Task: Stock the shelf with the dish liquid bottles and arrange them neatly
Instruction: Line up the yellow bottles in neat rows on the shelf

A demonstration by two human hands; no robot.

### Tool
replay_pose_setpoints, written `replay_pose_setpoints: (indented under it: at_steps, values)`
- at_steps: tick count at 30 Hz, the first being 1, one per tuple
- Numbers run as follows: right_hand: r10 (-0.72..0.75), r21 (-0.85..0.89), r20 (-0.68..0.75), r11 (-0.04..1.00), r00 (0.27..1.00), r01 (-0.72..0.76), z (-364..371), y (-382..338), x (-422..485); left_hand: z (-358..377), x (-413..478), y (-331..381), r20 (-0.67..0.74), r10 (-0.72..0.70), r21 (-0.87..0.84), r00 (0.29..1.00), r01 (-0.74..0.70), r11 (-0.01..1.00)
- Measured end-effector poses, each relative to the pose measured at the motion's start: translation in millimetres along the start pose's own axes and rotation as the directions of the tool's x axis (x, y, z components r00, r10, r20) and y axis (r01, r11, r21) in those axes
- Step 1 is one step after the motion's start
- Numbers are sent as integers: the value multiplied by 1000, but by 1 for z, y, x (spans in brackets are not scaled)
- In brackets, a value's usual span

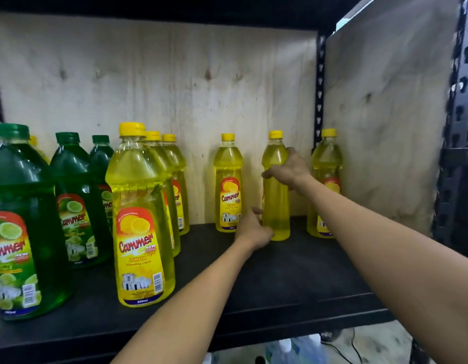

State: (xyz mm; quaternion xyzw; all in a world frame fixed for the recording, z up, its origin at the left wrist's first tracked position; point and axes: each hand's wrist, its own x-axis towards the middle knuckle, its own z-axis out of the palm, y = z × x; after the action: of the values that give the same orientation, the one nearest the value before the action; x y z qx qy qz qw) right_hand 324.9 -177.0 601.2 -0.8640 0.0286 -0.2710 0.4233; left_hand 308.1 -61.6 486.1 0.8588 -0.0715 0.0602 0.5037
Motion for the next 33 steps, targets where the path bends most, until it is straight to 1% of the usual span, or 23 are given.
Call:
replay_pose_setpoints:
  at_steps: [2, 4, 5, 7, 8, 9, 10, 11, 12, 14, 16, 17, 21, 23, 28, 33]
  values:
    - [-18, 46, 83, 999, 996, 14, -11, -2, -6, -6, -7, 0, 29, 25, -42, 999, -24, 999]
    - [-30, 154, 235, 988, 971, -7, -23, -3, -14, -15, -18, 3, 75, 32, -81, 997, -26, 996]
    - [-54, 230, 337, 973, 940, -27, -29, -3, -18, -20, -24, 5, 108, 26, -100, 994, -15, 995]
    - [-142, 390, 540, 916, 830, -97, -40, -3, -26, -29, -35, 6, 165, 22, -96, 986, -6, 995]
    - [-199, 446, 610, 886, 767, -125, -43, -3, -30, -30, -39, 5, 155, 24, -75, 988, -13, 997]
    - [-243, 487, 651, 860, 719, -150, -45, -4, -33, -32, -43, 5, 125, 26, -58, 992, -19, 998]
    - [-272, 515, 671, 840, 690, -169, -45, -7, -37, -32, -48, 4, 76, 20, -39, 997, -17, 999]
    - [-284, 536, 670, 824, 685, -183, -42, -10, -40, -31, -53, 2, 10, 10, -21, 1000, -10, 1000]
    - [-288, 555, 648, 812, 705, -179, -38, -14, -44, -31, -59, 1, -71, -5, 11, 997, 6, 1000]
    - [-266, 559, 561, 821, 784, -121, -29, -23, -52, -30, -66, -3, -202, -25, 77, 979, 41, 996]
    - [-240, 535, 472, 843, 848, -59, -20, -31, -60, -32, -68, -6, -252, -38, 105, 967, 66, 992]
    - [-245, 525, 438, 851, 865, -25, -17, -32, -61, -31, -68, -5, -265, -42, 106, 963, 72, 992]
    - [-282, 501, 378, 863, 882, 61, -4, -24, -57, -31, -62, -3, -273, -66, 105, 960, 98, 990]
    - [-289, 500, 367, 863, 884, 74, 2, -21, -52, -31, -58, -3, -277, -78, 92, 958, 107, 990]
    - [-304, 533, 400, 844, 865, 51, 12, -17, -38, -28, -46, -5, -322, -91, 88, 942, 125, 988]
    - [-309, 550, 424, 835, 851, 30, 13, -14, -34, -26, -45, -6, -337, -93, 97, 937, 133, 986]
